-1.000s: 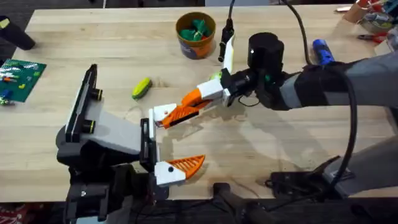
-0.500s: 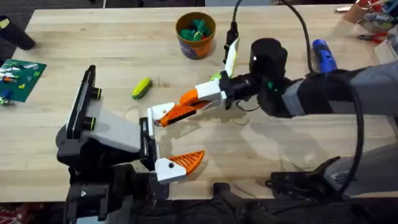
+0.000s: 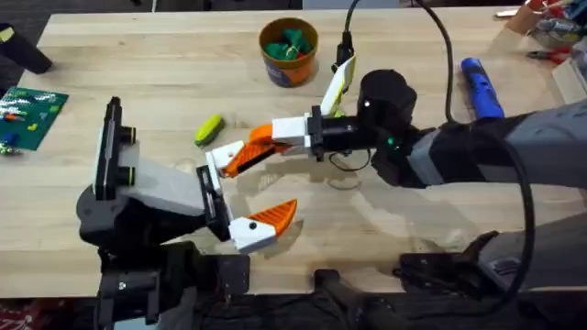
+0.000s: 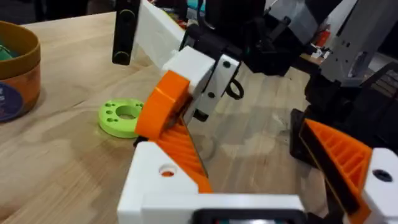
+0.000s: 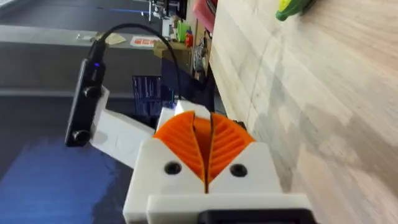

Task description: Pick up the gripper from the table and insert it into the empty holder that is missing its gripper. Then pick up a screw, insert it into the mounting hole, and use the screwdriver to tighten it. Finally, clean up the table by picking up the vegetable and placing it into the bucket.

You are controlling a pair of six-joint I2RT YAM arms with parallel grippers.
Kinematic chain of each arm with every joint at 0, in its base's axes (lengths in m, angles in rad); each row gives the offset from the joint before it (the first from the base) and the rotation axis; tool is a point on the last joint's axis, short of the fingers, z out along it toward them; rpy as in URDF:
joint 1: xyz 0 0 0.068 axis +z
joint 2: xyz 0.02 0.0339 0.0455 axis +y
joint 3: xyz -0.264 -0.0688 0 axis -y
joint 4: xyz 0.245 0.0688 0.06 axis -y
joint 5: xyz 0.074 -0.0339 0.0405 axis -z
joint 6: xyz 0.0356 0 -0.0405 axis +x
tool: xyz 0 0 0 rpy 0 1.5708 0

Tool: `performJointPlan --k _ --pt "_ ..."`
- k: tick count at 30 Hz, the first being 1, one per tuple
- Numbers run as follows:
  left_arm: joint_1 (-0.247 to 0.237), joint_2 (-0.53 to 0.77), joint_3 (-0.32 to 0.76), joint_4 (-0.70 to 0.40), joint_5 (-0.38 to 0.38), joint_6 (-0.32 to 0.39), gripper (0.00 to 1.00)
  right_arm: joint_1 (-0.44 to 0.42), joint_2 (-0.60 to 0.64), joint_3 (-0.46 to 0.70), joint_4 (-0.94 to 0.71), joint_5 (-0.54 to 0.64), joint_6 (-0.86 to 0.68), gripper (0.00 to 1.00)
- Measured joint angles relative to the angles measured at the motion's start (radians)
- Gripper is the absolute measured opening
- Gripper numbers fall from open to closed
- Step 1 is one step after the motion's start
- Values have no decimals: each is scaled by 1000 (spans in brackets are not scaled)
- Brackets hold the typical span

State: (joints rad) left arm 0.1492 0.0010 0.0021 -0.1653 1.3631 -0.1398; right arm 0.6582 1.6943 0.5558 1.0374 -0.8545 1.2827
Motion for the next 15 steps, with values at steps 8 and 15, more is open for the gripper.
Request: performJointPlan --k 8,15 --pt "-41 0 4 -42 170 67 986 68 18 -3 3 -17 5 6" --pt "-41 0 4 -45 185 80 986 60 18 -4 1 -36 1 312"
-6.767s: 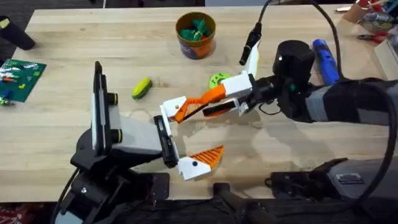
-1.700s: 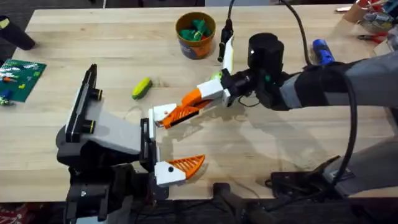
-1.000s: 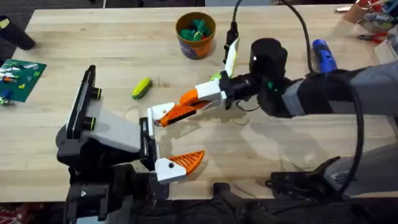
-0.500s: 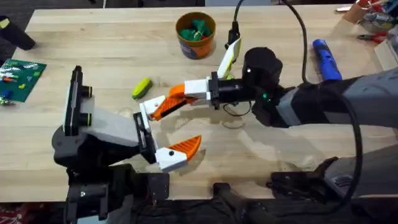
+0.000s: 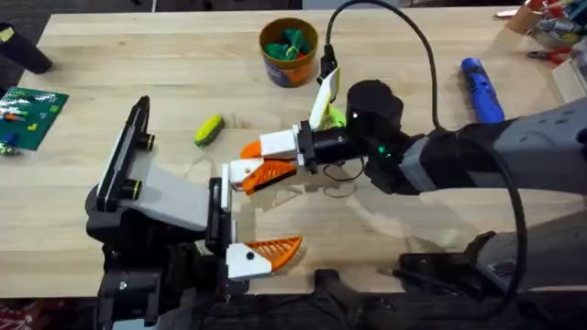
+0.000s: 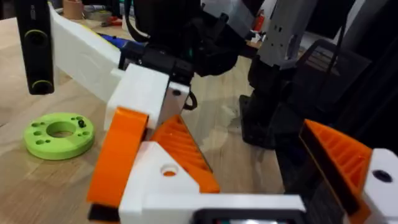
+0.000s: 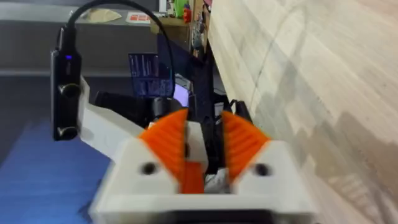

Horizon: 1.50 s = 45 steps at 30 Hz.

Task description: Pick up the gripper from the table and insert it into the empty holder that is missing its gripper. Then pick up a screw, insert it into the mounting hole, and use the screwdriver to tighten it. Finally, clean up the table by picking up the vegetable and placing it into the bucket.

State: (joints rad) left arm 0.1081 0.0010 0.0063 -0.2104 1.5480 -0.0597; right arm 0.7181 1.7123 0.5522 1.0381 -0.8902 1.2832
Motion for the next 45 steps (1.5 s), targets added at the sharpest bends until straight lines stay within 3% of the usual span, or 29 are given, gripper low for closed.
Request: performJointPlan --k 3,5,6,7,11,20,26,31,40,42,45 --pt "0 0 0 0 0 1 986 -28 0 -3 -1 -31 -4 609" --pt "0 0 0 0 0 1 986 -53 0 -11 1 -49 -6 869" --pt "0 0 0 0 0 1 986 -65 0 -18 2 -55 -7 956" --pt "0 0 0 0 0 1 986 -76 -2 -28 2 -58 -8 982" --pt "0 0 0 0 0 1 986 -122 -65 -105 -3 -67 -8 993" --pt "0 0 0 0 -1 1 986 -198 -348 -243 2 -100 -8 992" --pt "0 0 0 0 -1 3 986 -197 -360 -247 -14 -125 3 993" --pt "0 0 0 0 -1 3 986 -173 -358 -251 -127 -128 10 993" --pt "0 0 0 0 0 3 986 -143 -357 -254 -123 -129 7 993" --pt "0 0 0 0 0 3 986 -143 -357 -254 -121 -129 5 947" --pt "0 0 0 0 -1 3 986 -143 -357 -254 -120 -129 3 705"
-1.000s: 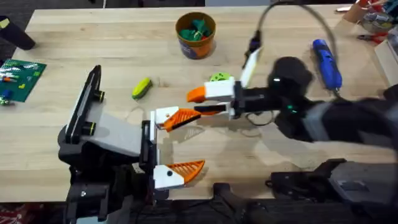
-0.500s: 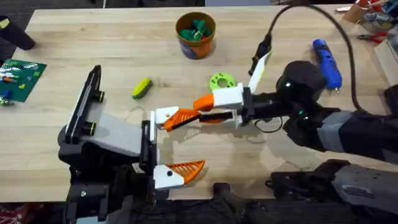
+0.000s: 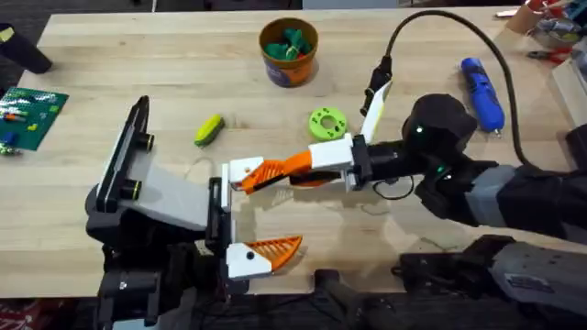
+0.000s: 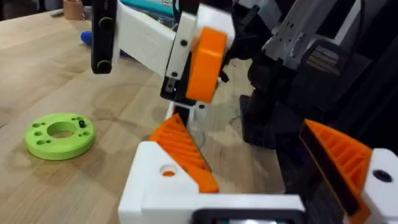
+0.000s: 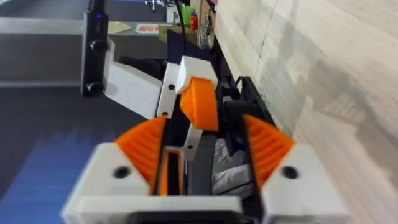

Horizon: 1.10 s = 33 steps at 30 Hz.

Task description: Pick up the gripper from the table and insert it into the empty holder that is missing its gripper. Then pick up a screw, insert it into the mounting hole, and use the screwdriver to tighten it. Finally, clean up the table by picking up the vegetable and placing it into the bucket.

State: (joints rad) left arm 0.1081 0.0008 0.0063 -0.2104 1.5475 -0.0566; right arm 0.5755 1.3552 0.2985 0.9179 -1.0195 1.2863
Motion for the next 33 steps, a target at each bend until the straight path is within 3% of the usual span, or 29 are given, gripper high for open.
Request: performJointPlan --k 1,6,13,15,18,19,20,33 --pt "0 0 0 0 0 0 986 0 0 0 -1 0 1 635" --pt "0 0 0 0 0 0 986 0 0 0 -1 3 -4 723" --pt "0 0 0 0 2 0 986 0 0 0 0 30 -4 678" --pt "0 0 0 0 2 0 986 0 0 0 0 34 -9 534" --pt "0 0 0 0 1 0 986 0 0 0 1 35 -7 130" --pt "1 0 0 0 1 0 986 0 0 1 3 35 -5 41" --pt "2 0 0 0 2 0 986 -1 0 1 3 35 -4 19" --pt "3 0 -1 0 0 -1 986 10 0 2 5 65 4 20"
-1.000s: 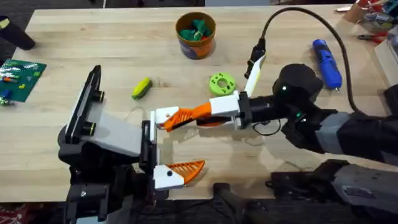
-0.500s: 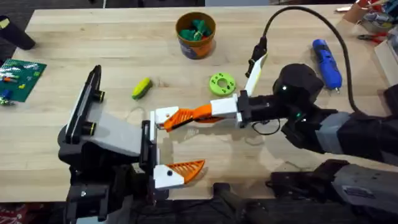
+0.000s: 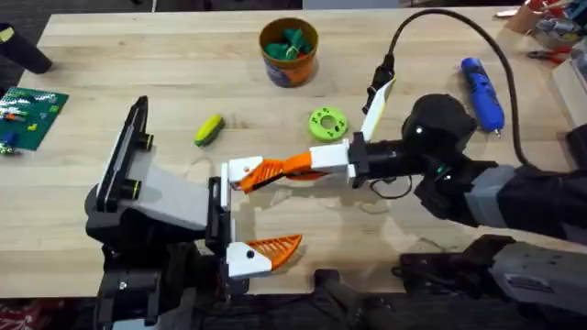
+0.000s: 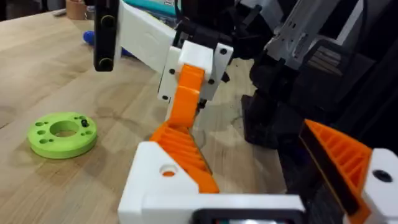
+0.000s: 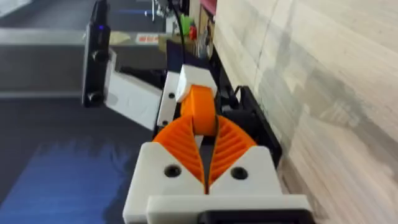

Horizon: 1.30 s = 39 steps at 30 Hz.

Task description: Pick up the gripper from the table and insert it into the empty holder that is missing its gripper. Then pick up a screw, insert it into the mounting hole, and use the screwdriver to tighten it. Finally, clean up the table by picking up the vegetable and placing it into the bucket.

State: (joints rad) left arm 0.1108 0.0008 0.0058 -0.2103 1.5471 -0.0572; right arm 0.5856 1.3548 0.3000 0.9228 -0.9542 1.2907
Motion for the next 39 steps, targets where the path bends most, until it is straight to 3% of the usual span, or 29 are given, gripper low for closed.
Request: performJointPlan --k 7,15,23,32,39 --pt "17 0 -2 8 -39 -4 986 69 -3 0 12 169 50 20" --pt "19 0 -2 15 -71 1 986 107 -6 -11 63 270 86 20" --pt "3 0 -1 4 -16 4 986 209 -78 -193 277 438 162 20" --pt "12 0 -1 7 -33 4 986 355 -99 -215 291 655 182 20" --pt "13 0 -1 8 -52 3 986 397 -109 -202 250 744 168 19"
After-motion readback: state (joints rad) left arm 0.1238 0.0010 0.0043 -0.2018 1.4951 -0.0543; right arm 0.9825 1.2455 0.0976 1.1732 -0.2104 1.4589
